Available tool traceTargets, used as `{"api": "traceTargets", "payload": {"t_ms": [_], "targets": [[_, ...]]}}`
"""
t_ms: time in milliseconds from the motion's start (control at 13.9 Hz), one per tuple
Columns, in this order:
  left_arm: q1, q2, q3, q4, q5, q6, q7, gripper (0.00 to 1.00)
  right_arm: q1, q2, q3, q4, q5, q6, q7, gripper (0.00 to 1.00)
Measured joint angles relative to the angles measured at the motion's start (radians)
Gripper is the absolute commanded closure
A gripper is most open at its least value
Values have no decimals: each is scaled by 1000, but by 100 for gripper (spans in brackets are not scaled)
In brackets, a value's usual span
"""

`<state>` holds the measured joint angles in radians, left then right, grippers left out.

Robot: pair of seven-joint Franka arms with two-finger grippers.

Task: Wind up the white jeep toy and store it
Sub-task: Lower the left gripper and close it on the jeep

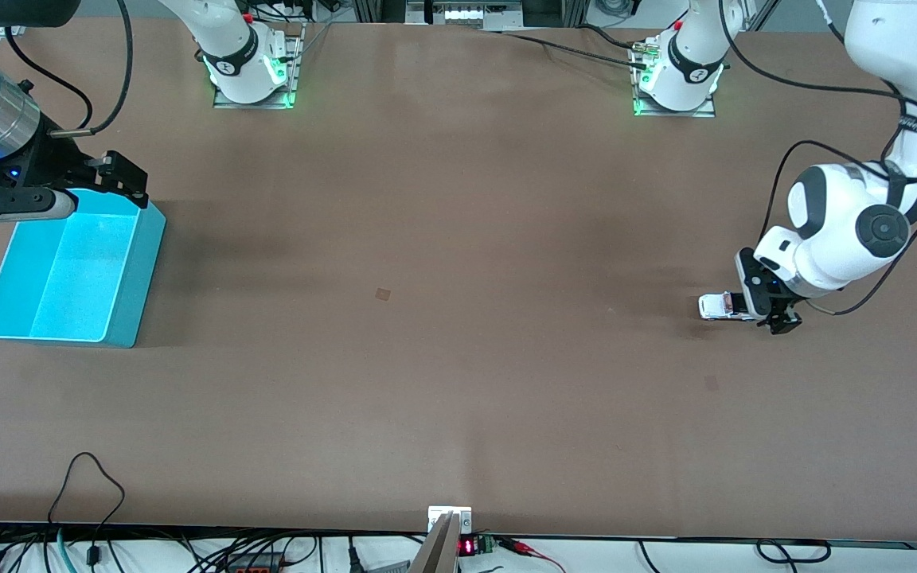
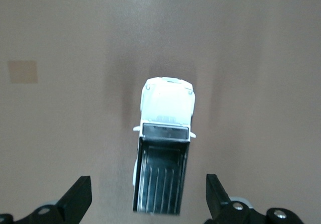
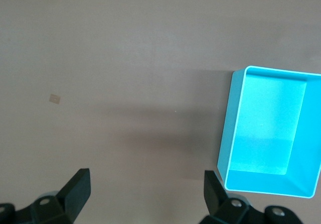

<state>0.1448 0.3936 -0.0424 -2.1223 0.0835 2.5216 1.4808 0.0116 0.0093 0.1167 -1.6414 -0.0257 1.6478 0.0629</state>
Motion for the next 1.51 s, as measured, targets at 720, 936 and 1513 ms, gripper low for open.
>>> {"api": "traceTargets", "payload": {"t_ms": [720, 936, 1513], "targets": [[0, 23, -6, -26, 0, 42, 38, 74, 0, 0, 0, 0, 0, -1, 0, 0], [0, 23, -7, -26, 0, 42, 48, 74, 0, 0, 0, 0, 0, -1, 0, 0], [22, 26, -6, -22, 0, 42, 92, 74, 0, 0, 0, 0, 0, -1, 0, 0]]}}
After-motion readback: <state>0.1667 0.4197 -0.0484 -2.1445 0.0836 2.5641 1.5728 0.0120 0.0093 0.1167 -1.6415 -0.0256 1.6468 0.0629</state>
